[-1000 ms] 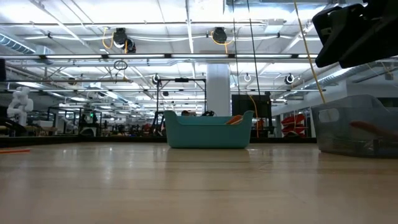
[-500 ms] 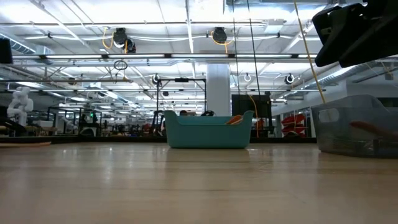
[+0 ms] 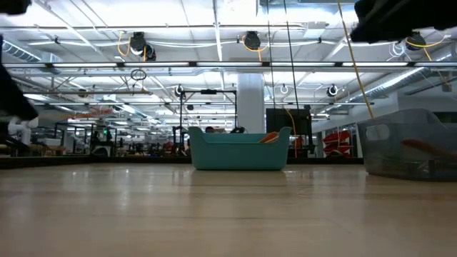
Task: Sort silverware by color (type)
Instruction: Put the orange fork into the blue bin
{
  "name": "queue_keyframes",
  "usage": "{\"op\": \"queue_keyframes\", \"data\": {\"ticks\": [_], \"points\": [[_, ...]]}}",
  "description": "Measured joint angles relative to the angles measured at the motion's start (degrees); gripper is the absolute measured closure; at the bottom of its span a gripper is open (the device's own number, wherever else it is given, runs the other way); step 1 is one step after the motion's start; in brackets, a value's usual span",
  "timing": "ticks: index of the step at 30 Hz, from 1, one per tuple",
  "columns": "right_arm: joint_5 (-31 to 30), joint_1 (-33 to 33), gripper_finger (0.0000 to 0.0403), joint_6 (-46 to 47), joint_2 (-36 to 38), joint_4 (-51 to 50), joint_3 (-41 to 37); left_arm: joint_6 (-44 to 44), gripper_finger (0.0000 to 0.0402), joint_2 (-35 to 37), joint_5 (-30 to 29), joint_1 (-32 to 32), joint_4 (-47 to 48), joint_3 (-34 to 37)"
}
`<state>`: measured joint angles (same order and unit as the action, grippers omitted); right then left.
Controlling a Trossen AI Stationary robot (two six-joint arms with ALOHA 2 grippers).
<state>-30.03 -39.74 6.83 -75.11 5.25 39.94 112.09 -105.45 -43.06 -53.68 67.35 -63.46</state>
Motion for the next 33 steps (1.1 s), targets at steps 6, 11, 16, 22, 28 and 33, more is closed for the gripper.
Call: {"op": "queue_keyframes", "data": {"ticks": [6,11,16,22,28,33], "points": [[-0.1,2.1,0.0264,-0.7,0.0,8.5,0.0,-9.8,0.0394,0.0,-6.7,1.7,-0.7,-5.1],[1.7,5.8,0.0264,-2.3,0.0,13.5,0.0,-20.9,0.0394,0.1,-9.9,4.0,-3.6,-9.7],[4.6,8.4,0.0264,-0.5,0.0,14.5,0.0,-39.8,0.0394,0.1,-11.1,6.9,-14.3,-11.6],[9.4,11.1,0.0264,4.7,0.0,13.7,0.0,-69.0,0.0394,0.1,-11.1,10.5,-31.9,-11.5],[12.1,11.2,0.0263,1.5,0.0,13.4,0.0,-84.5,0.0394,0.1,-11.0,12.4,-40.5,-11.5],[12.2,10.4,0.0263,-4.0,-0.1,13.4,0.0,-89.2,0.0394,0.1,-10.5,13.4,-40.7,-11.5]]}}
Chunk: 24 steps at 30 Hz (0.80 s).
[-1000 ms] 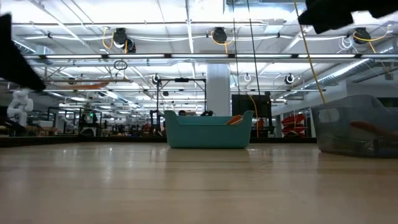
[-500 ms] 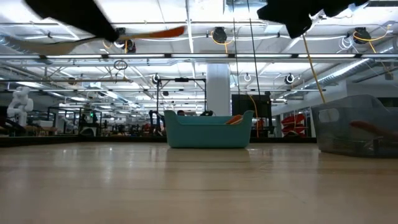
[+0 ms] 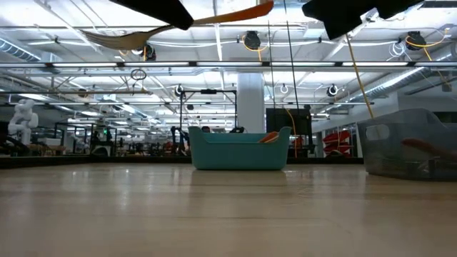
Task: Sort silverware by color (type)
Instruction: Put the orange fork into the blue bin
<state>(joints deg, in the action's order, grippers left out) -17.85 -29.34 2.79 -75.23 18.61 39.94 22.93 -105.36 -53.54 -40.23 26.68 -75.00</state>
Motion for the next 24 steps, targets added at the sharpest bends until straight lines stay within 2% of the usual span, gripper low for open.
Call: {"op": "queue_keyframes", "data": {"ticks": [4,9,15,19,22,24], "points": [[-1.6,0.1,0.0243,-3.0,-1.5,0.7,0.0,-3.2,0.0395,0.0,0.1,1.2,-0.6,0.0],[-2.1,0.8,0.0186,-6.3,-5.9,6.3,0.0,-5.4,0.0395,0.0,2.0,2.4,-2.8,0.0],[-6.0,1.6,0.0126,-6.0,-9.0,10.8,0.0,-4.2,0.0395,0.0,2.5,2.7,-2.9,0.0],[-5.8,1.7,0.0121,-7.1,-9.1,10.9,0.0,-3.3,0.0395,0.0,2.6,2.7,-2.8,0.0],[-5.4,1.7,0.014,-8.2,-9.1,11.6,0.0,-3.0,0.0395,0.0,2.7,2.8,-2.9,0.0],[-2.9,1.9,0.0161,-8.5,-9.1,12.5,0.0,-2.7,0.0395,0.0,2.7,3.0,-2.9,0.0]]}}
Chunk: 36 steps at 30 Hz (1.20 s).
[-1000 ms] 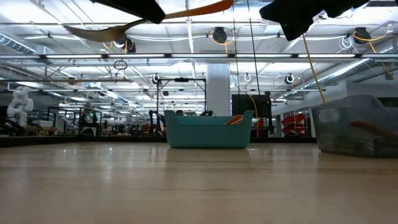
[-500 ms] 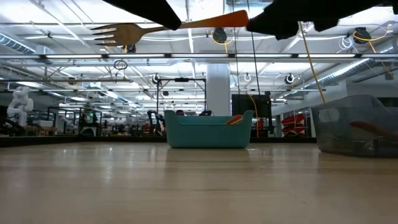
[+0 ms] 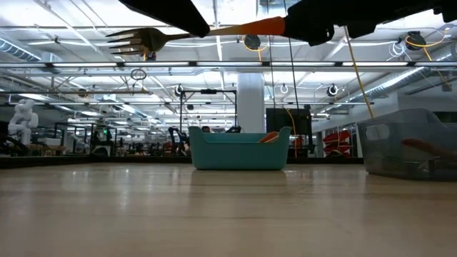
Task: Sort silverware by color (type)
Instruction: Put the orange fork into the blue bin
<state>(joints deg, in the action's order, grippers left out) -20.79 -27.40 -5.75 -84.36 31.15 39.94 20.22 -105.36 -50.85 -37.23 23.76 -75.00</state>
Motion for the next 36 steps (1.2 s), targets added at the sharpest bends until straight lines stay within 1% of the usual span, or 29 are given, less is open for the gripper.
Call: {"op": "queue_keyframes", "data": {"ticks": [4,13,17,20,22,25,32,36], "points": [[2.9,0.6,0.0209,0.0,0.0,1.0,0.0,0.9,0.0395,0.0,0.0,0.1,-0.1,0.0],[3.2,2.1,0.031,-0.5,0.0,1.1,0.0,1.1,0.0394,0.0,0.0,0.1,-0.4,0.0],[6.2,2.7,0.0351,-0.7,0.0,1.1,0.0,1.1,0.0394,0.0,0.0,0.1,-0.5,0.0],[6.3,3.0,0.0386,-0.1,-0.6,1.1,0.0,1.3,0.0394,0.0,0.0,0.1,-0.4,0.0],[6.7,3.0,0.0395,-0.1,-1.2,1.1,0.0,1.3,0.0394,0.0,0.0,0.1,-0.3,0.1],[6.5,3.1,0.0395,0.2,-2.0,1.6,0.0,2.3,0.0394,0.0,0.1,0.1,-0.1,0.1],[5.1,3.2,0.0399,-1.2,-1.6,1.2,0.0,7.6,0.0393,0.0,0.0,0.2,0.3,0.1],[4.5,3.4,0.04,-3.6,-0.8,0.4,0.0,8.4,0.0372,0.0,-0.1,0.3,0.1,0.1]]}}
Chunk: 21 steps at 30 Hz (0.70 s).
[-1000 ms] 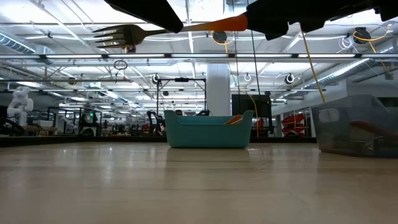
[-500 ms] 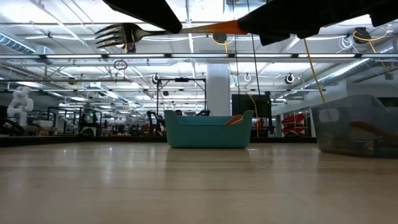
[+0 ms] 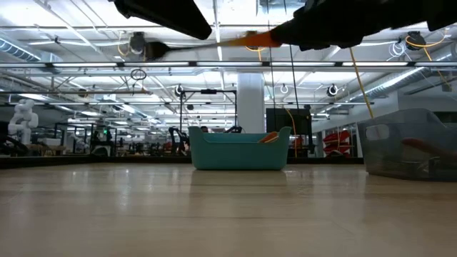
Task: Sort silverware by color (type)
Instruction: Put the orange fork into the blue bin
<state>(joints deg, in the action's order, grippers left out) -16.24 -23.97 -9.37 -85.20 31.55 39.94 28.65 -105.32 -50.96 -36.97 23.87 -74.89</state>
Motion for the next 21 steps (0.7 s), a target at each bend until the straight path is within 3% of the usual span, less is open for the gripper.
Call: {"op": "queue_keyframes", "data": {"ticks": [8,15,21], "points": [[-0.4,3.1,0.0402,-4.0,2.0,-1.4,0.1,0.0,0.0308,0.0,-3.8,-0.1,-0.3,-0.1],[-1.7,7.8,0.0402,-9.1,8.4,-12.1,0.1,-1.3,0.0284,0.3,-3.5,-0.1,0.6,-0.1],[-1.9,13.7,0.0402,-13.7,12.9,-24.1,2.4,-2.7,0.0284,0.3,3.1,0.0,0.7,-0.1]]}}
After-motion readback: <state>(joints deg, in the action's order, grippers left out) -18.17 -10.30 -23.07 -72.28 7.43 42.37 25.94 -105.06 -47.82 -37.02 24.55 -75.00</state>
